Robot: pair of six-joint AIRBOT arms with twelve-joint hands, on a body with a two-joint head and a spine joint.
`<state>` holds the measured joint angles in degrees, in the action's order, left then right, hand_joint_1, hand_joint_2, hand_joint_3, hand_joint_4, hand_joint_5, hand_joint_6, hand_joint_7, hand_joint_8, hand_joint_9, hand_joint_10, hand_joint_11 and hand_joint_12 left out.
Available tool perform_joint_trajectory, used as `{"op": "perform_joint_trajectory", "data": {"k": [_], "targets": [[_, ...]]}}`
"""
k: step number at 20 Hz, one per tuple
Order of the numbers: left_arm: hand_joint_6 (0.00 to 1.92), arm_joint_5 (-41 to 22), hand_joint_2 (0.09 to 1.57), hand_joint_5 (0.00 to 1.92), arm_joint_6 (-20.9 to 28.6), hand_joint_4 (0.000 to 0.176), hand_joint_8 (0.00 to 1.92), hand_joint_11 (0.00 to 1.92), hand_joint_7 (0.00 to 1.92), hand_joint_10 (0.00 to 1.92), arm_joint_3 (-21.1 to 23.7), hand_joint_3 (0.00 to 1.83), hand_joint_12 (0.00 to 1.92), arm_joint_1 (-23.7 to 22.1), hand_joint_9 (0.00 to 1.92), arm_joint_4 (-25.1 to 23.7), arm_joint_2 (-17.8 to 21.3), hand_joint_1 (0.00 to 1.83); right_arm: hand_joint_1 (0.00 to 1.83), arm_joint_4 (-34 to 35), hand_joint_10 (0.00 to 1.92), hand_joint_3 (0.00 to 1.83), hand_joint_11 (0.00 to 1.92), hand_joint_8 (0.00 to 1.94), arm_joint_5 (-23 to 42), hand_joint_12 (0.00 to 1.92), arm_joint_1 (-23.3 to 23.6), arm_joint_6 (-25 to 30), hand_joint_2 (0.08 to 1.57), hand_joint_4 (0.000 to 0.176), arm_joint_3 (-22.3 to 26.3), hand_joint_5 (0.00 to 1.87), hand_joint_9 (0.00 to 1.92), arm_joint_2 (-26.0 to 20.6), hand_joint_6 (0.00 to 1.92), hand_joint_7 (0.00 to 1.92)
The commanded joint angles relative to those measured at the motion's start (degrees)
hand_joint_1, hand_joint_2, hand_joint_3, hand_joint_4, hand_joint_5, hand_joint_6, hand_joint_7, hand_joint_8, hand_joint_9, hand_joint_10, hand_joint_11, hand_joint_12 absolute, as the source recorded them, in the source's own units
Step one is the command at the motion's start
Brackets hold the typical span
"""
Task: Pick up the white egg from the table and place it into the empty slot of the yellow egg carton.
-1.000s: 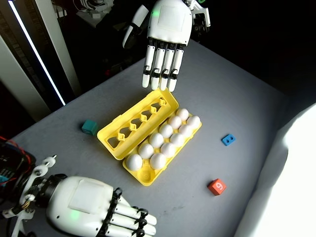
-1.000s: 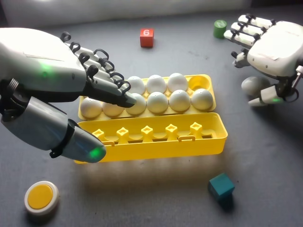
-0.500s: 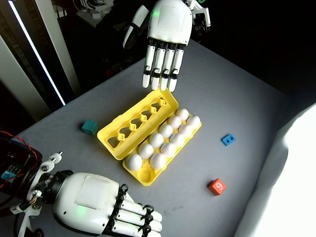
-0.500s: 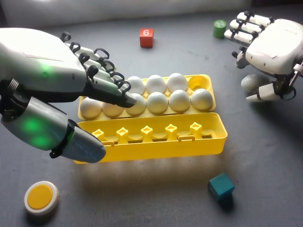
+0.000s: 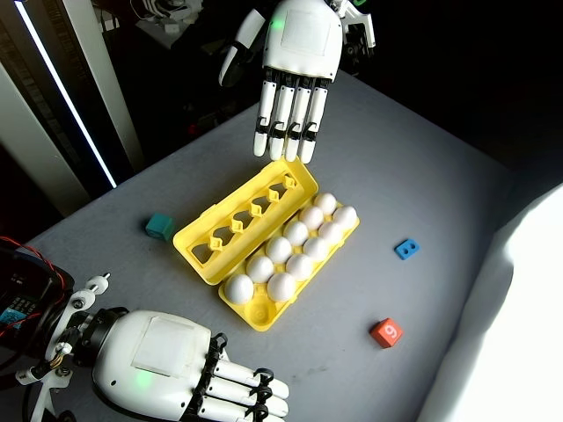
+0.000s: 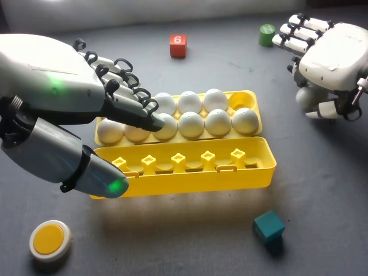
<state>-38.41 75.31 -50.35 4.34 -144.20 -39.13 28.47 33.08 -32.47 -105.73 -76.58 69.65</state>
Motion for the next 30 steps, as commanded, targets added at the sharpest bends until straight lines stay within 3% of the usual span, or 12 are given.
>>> {"op": "perform_joint_trajectory", "data": {"k": [1,2,5,8,9,11,12,13,14,19,20,30], "targets": [[0.0,3.63,1.19,0.21,0.18,0.0,0.0,0.0,0.21,0.0,-0.25,0.0,0.32,-0.81,0.17,1.87,0.01,0.0,1.06,-1.05,0.0,0.0,0.0,0.0,6.51,0.0,0.04,-0.28,1.07,0.174,-0.34,1.1,0.0,-0.42,0.79,0.05],[0.0,3.63,1.19,0.22,0.18,0.0,0.0,0.0,0.22,0.0,-0.25,0.0,0.33,-0.81,0.18,1.87,0.01,0.0,1.07,-1.05,0.0,0.0,0.0,0.0,6.51,0.0,0.01,-0.28,1.07,0.114,-0.33,1.07,0.0,-0.42,0.87,0.03],[0.0,3.63,1.19,0.23,0.18,0.0,0.0,0.0,0.22,0.0,-0.25,0.0,0.33,-0.77,0.18,1.86,0.01,0.0,1.04,-1.05,0.0,0.01,0.0,0.01,6.54,0.0,-0.01,-0.3,1.11,0.105,-0.34,0.99,0.0,-0.46,1.01,0.08],[0.0,3.63,1.19,0.22,0.18,0.0,0.0,0.0,0.22,0.0,-0.23,0.0,0.31,-0.77,0.17,1.86,0.01,0.0,1.04,-1.04,0.0,0.0,0.0,0.0,6.53,0.0,0.08,-0.28,1.1,0.135,-0.3,1.01,0.0,-0.49,0.96,0.06],[0.0,3.63,1.19,0.22,0.18,0.0,0.0,0.0,0.22,0.0,-0.21,0.0,0.31,-0.76,0.18,1.86,0.01,0.0,1.04,-1.03,0.0,0.0,0.0,0.0,6.53,0.0,0.39,-0.16,1.1,0.125,-0.22,1.01,0.0,-0.55,0.98,0.06],[0.0,3.63,1.19,0.23,0.18,0.0,0.0,0.0,0.22,0.0,-0.19,0.0,0.34,-0.76,0.18,1.86,0.01,0.0,1.04,-1.01,0.0,0.0,0.0,0.0,6.53,0.0,1.19,0.31,1.1,0.136,0.42,1.02,0.0,-0.86,0.96,0.05],[0.0,3.63,1.19,0.23,0.18,0.0,0.0,0.0,0.23,0.0,-0.19,0.0,0.34,-0.76,0.19,1.86,0.01,0.0,1.04,-1.01,0.0,0.0,0.0,0.0,6.53,0.0,1.53,0.31,1.09,0.163,0.89,1.03,0.0,-1.01,0.93,0.03],[0.0,3.63,1.19,0.22,0.18,0.0,0.0,0.0,0.22,0.0,-0.19,0.0,0.3,-0.75,0.18,1.86,0.01,0.0,1.05,-1.01,0.0,0.0,0.0,0.0,6.55,0.0,2.06,0.32,1.08,0.154,1.52,1.05,0.0,-1.16,0.9,0.03],[0.0,3.63,1.19,0.23,0.18,0.0,0.0,0.0,0.23,0.0,-0.19,0.0,0.32,-0.75,0.19,1.86,0.01,0.0,1.04,-1.01,0.0,0.0,0.0,0.0,6.6,0.0,2.46,0.48,1.09,0.165,1.92,1.03,0.0,-1.2,0.92,0.04],[0.0,3.62,1.2,0.21,0.18,0.0,0.0,0.0,0.21,0.0,-0.18,0.0,0.3,-0.71,0.17,1.86,0.02,0.0,1.04,1.97,0.0,0.0,0.0,0.0,7.83,0.0,5.26,4.28,1.09,0.163,2.84,1.03,0.0,-0.62,0.93,0.05],[0.0,3.62,1.19,0.22,0.18,0.0,0.0,0.0,0.22,0.0,-0.18,0.0,0.31,-0.71,0.18,1.86,0.02,0.0,1.02,2.13,0.0,0.0,0.0,0.0,7.86,0.0,5.92,4.69,1.1,0.175,2.83,1.0,0.0,-0.37,0.97,0.05],[0.0,3.62,1.2,0.22,0.18,0.0,0.0,0.0,0.23,0.0,-0.32,0.0,0.37,-0.49,0.19,1.86,0.02,0.0,1.02,8.25,0.0,0.0,0.0,0.0,8.29,0.0,9.78,12.46,1.1,0.176,2.84,1.0,0.0,3.68,0.98,0.07]]}}
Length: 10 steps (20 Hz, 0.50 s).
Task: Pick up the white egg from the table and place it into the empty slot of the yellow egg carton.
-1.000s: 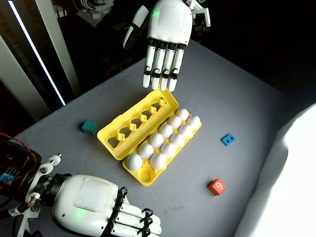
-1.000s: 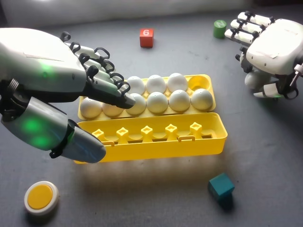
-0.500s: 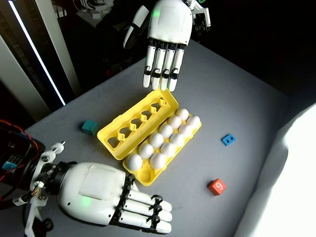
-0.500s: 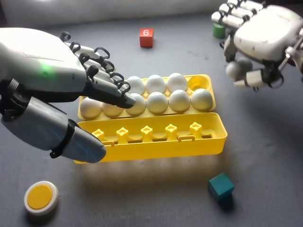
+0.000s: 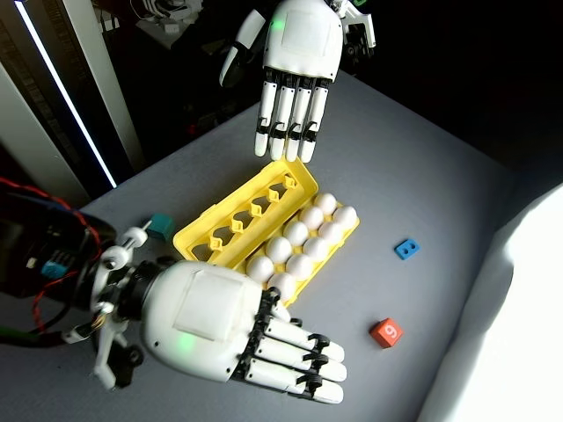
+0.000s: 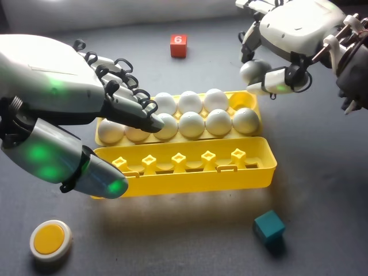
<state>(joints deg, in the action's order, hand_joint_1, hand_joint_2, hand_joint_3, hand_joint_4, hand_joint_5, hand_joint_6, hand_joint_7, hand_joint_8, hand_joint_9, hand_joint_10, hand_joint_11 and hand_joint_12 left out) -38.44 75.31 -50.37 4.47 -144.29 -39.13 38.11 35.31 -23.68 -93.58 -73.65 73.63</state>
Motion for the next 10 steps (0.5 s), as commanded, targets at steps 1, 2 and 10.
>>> {"op": "perform_joint_trajectory", "data": {"k": [1,2,10], "targets": [[0.0,3.65,1.2,0.22,0.18,0.0,0.0,0.0,0.23,0.0,-0.32,0.0,0.37,-0.63,0.19,1.95,0.02,0.0,1.02,-1.0,0.0,0.0,0.0,0.0,5.77,0.0,1.1,0.62,1.1,0.176,-0.08,1.0,0.0,0.05,0.98,0.07],[0.0,3.65,1.19,0.22,0.18,0.0,0.0,0.0,0.21,0.0,-0.36,0.0,0.36,-0.63,0.18,1.95,0.02,0.0,1.02,0.33,0.0,0.0,0.0,0.02,5.31,0.0,1.25,0.62,1.1,0.176,-0.08,1.0,0.0,0.61,0.98,0.12],[0.0,3.65,1.2,0.23,0.18,0.0,0.01,0.0,0.25,0.01,-0.37,0.0,0.4,-0.63,0.21,1.95,0.01,0.0,1.03,8.75,0.0,0.0,0.0,0.0,3.3,0.0,2.21,2.05,1.09,0.176,-0.04,1.03,0.0,2.74,0.93,0.1]]}}
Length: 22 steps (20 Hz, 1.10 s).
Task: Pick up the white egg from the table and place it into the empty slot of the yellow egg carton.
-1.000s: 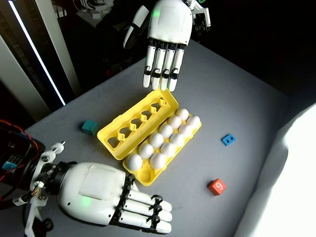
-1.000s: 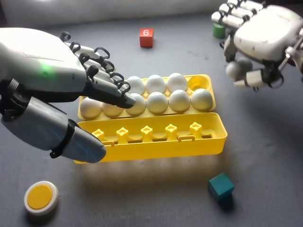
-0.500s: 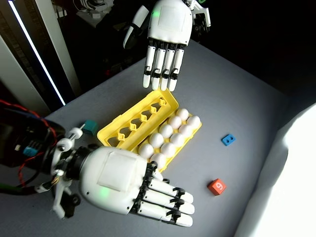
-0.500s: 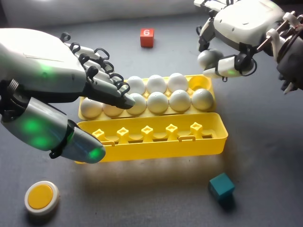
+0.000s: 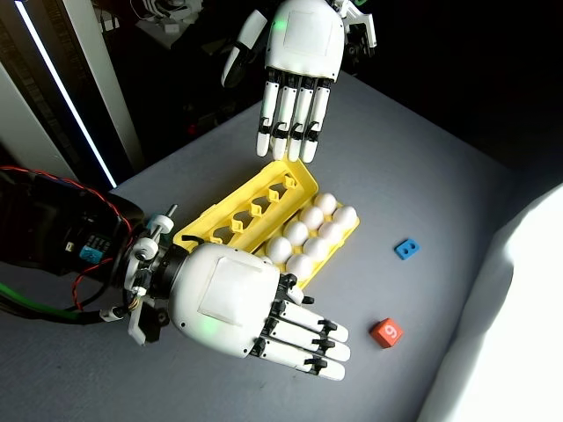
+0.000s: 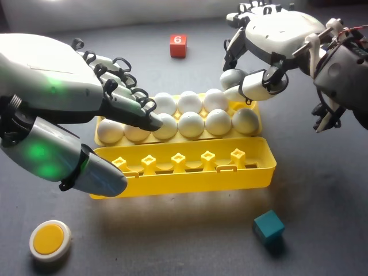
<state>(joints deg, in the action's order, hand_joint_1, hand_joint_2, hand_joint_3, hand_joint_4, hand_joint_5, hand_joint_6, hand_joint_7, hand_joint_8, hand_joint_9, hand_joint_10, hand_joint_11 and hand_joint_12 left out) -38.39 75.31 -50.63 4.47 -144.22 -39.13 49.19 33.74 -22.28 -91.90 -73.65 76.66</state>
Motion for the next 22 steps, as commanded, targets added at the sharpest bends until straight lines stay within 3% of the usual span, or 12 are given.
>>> {"op": "perform_joint_trajectory", "data": {"k": [1,5,6,7,9,10,11,12,13,15,19,22], "targets": [[0.01,3.61,1.2,0.23,0.18,0.0,0.01,0.0,0.25,0.01,-0.11,0.0,0.4,-0.62,0.21,1.88,0.01,0.0,1.03,-1.55,0.0,0.0,0.0,0.01,4.74,0.0,0.73,0.42,1.09,0.176,-0.04,1.03,0.0,-0.25,0.92,0.12],[0.0,3.61,1.19,0.22,0.17,0.0,0.0,0.0,0.23,0.0,-0.08,0.0,0.37,-0.42,0.2,1.87,0.02,0.0,1.03,0.57,0.0,0.0,0.0,0.01,4.04,0.0,0.58,1.4,1.09,0.176,-0.05,1.02,0.0,0.06,0.95,0.17],[0.0,3.61,1.19,0.23,0.17,0.0,0.0,0.0,0.24,0.0,-0.07,0.0,0.38,-0.41,0.2,1.87,0.02,0.0,1.05,0.6,0.0,0.0,0.0,0.02,4.04,0.0,0.57,1.53,1.08,0.149,-0.05,1.05,0.0,0.14,0.89,0.22],[0.0,3.61,1.19,0.23,0.17,0.0,0.0,0.0,0.24,0.0,-0.06,0.0,0.38,-0.41,0.2,1.86,0.02,0.0,1.05,0.6,0.0,0.0,0.0,0.01,4.04,0.0,0.52,1.56,1.07,0.169,-0.05,1.06,0.0,0.22,0.87,0.21],[0.0,3.61,1.19,0.22,0.16,0.0,0.0,0.0,0.23,0.0,-0.02,0.0,0.38,-0.38,0.19,1.85,0.02,0.0,1.04,0.6,0.0,0.0,0.0,0.02,4.03,0.0,0.2,1.56,1.07,0.176,-0.05,1.06,0.0,0.38,0.84,0.27],[0.0,3.61,1.19,0.21,0.16,0.0,0.0,0.0,0.21,0.0,0.01,0.0,0.36,-0.35,0.18,1.85,0.02,0.0,0.99,0.6,0.0,0.0,0.0,0.01,4.03,0.0,-0.01,1.57,0.95,0.039,-0.06,0.96,0.0,0.45,0.46,0.3],[0.0,3.61,1.19,0.21,0.16,0.0,0.0,0.0,0.22,0.0,0.02,0.0,0.35,-0.33,0.18,1.85,0.02,0.0,0.94,0.59,0.0,0.0,0.0,0.0,4.03,0.0,-0.26,1.58,0.92,0.009,-0.08,0.99,0.0,0.54,0.24,0.32],[0.0,3.61,1.19,0.21,0.15,0.0,0.0,0.0,0.21,0.0,0.03,0.0,0.35,-0.3,0.18,1.85,0.02,0.0,0.9,0.58,0.0,0.0,0.0,0.0,4.03,0.0,-0.49,1.58,0.9,0.0,-0.1,0.99,0.0,0.61,0.12,0.28],[0.0,3.61,1.19,0.21,0.15,0.0,0.0,0.0,0.21,0.0,0.03,0.0,0.35,-0.26,0.18,1.85,0.03,0.0,0.88,0.57,0.0,0.0,0.0,0.0,4.03,0.0,-0.68,1.58,0.89,0.0,-0.1,0.97,0.0,0.65,0.09,0.28],[0.0,3.61,1.19,0.2,0.12,0.0,0.0,0.0,0.2,0.0,0.01,0.0,0.36,-0.23,0.17,1.84,0.03,0.0,0.74,0.39,0.0,0.0,0.0,0.01,4.03,0.0,-0.94,1.58,0.89,0.049,-0.12,0.91,0.0,0.67,0.04,0.29],[0.0,3.61,1.19,0.2,0.1,0.0,0.01,0.0,0.2,0.0,0.01,0.0,0.34,-0.22,0.17,1.83,0.03,0.0,0.74,0.33,0.0,0.0,0.0,0.02,4.04,0.0,-0.81,1.58,0.89,0.047,-0.43,0.89,0.0,0.66,0.03,0.33],[0.0,3.61,1.18,0.2,0.08,0.0,0.0,0.0,0.21,0.0,0.02,0.0,0.34,-0.17,0.18,1.82,0.03,0.0,0.74,0.18,0.0,0.0,0.0,0.0,4.03,0.0,-0.46,1.28,0.89,0.053,-0.42,0.89,0.0,0.44,0.02,0.24]]}}
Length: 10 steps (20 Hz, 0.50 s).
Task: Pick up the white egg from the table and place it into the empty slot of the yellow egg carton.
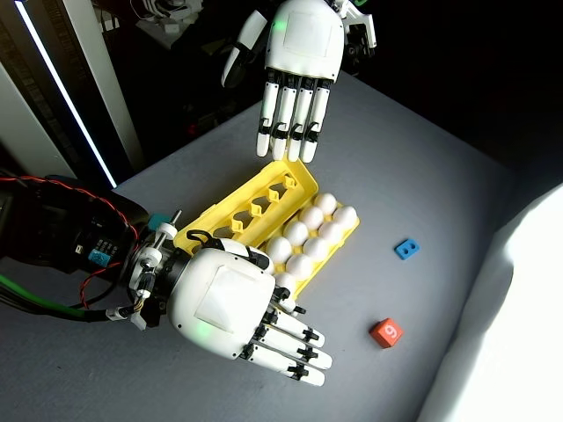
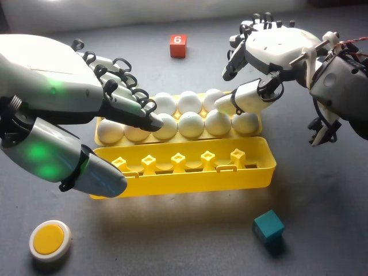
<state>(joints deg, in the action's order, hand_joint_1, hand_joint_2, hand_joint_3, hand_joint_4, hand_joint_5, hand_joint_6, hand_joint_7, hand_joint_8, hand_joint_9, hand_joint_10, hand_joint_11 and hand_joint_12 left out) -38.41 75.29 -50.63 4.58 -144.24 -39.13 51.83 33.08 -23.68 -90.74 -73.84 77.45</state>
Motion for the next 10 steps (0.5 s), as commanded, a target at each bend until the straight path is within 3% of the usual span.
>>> {"op": "perform_joint_trajectory", "data": {"k": [1,2,3,4,5,6,8,10], "targets": [[0.0,3.63,1.19,0.2,0.1,0.0,0.0,0.0,0.2,0.0,0.02,0.0,0.31,-0.28,0.17,1.82,0.04,0.0,0.74,-2.47,0.0,0.0,0.0,0.01,4.65,0.0,1.14,-0.36,0.89,0.053,-0.14,0.89,0.0,-0.62,0.02,0.24],[0.0,3.63,1.19,0.19,0.1,0.0,0.0,0.0,0.2,0.0,0.02,0.0,0.3,-0.29,0.17,1.79,0.04,0.0,0.74,-2.87,0.0,0.0,0.0,0.01,4.66,0.0,1.25,-1.05,0.89,0.054,0.12,0.89,0.0,-1.08,0.02,0.24],[0.0,3.64,1.19,0.19,0.1,0.0,0.0,0.0,0.2,0.0,0.02,0.0,0.31,-0.29,0.17,1.76,0.04,0.0,0.76,-3.89,0.0,0.0,0.0,0.02,4.84,0.0,1.23,-1.33,0.88,0.036,0.76,0.9,0.0,-1.91,0.02,0.29],[0.0,3.64,1.19,0.19,0.1,0.0,0.0,0.0,0.2,0.0,0.01,0.0,0.32,-0.29,0.17,1.75,0.04,0.0,0.73,-4.21,0.0,0.0,0.0,0.01,5.03,0.0,1.2,-1.91,0.89,0.057,1.82,0.87,0.0,-3.1,0.01,0.26],[0.0,3.64,1.19,0.2,0.09,0.0,0.0,0.0,0.21,0.0,0.0,0.0,0.33,-0.29,0.18,1.72,0.04,0.0,0.75,-4.36,0.0,0.0,0.0,0.0,5.32,0.0,1.19,-3.24,0.87,0.06,3.12,0.9,0.0,-4.64,0.02,0.24],[0.0,3.64,1.19,0.2,0.09,0.0,0.0,0.0,0.21,0.0,0.01,0.0,0.34,-0.3,0.19,1.66,0.04,0.0,0.77,-4.38,0.0,0.0,0.0,0.0,6.08,0.0,1.19,-4.43,0.86,0.05,4.26,0.91,0.0,-5.93,0.03,0.24],[0.0,3.71,1.19,0.2,0.1,0.0,0.0,0.0,0.21,0.0,0.12,0.0,0.34,-0.38,0.18,1.65,0.03,0.0,0.74,-4.38,0.0,0.0,0.0,0.0,9.7,0.0,0.47,-8.52,0.86,0.072,9.31,0.9,0.0,-10.99,0.02,0.23],[0.01,3.8,1.2,0.22,0.1,0.0,0.0,0.0,0.22,0.0,0.27,0.0,0.36,-0.38,0.19,1.45,0.03,0.0,0.74,-4.55,0.0,0.0,0.0,0.01,9.19,0.0,-0.02,-9.44,0.87,0.067,13.83,0.9,0.0,-15.87,0.02,0.23]]}}
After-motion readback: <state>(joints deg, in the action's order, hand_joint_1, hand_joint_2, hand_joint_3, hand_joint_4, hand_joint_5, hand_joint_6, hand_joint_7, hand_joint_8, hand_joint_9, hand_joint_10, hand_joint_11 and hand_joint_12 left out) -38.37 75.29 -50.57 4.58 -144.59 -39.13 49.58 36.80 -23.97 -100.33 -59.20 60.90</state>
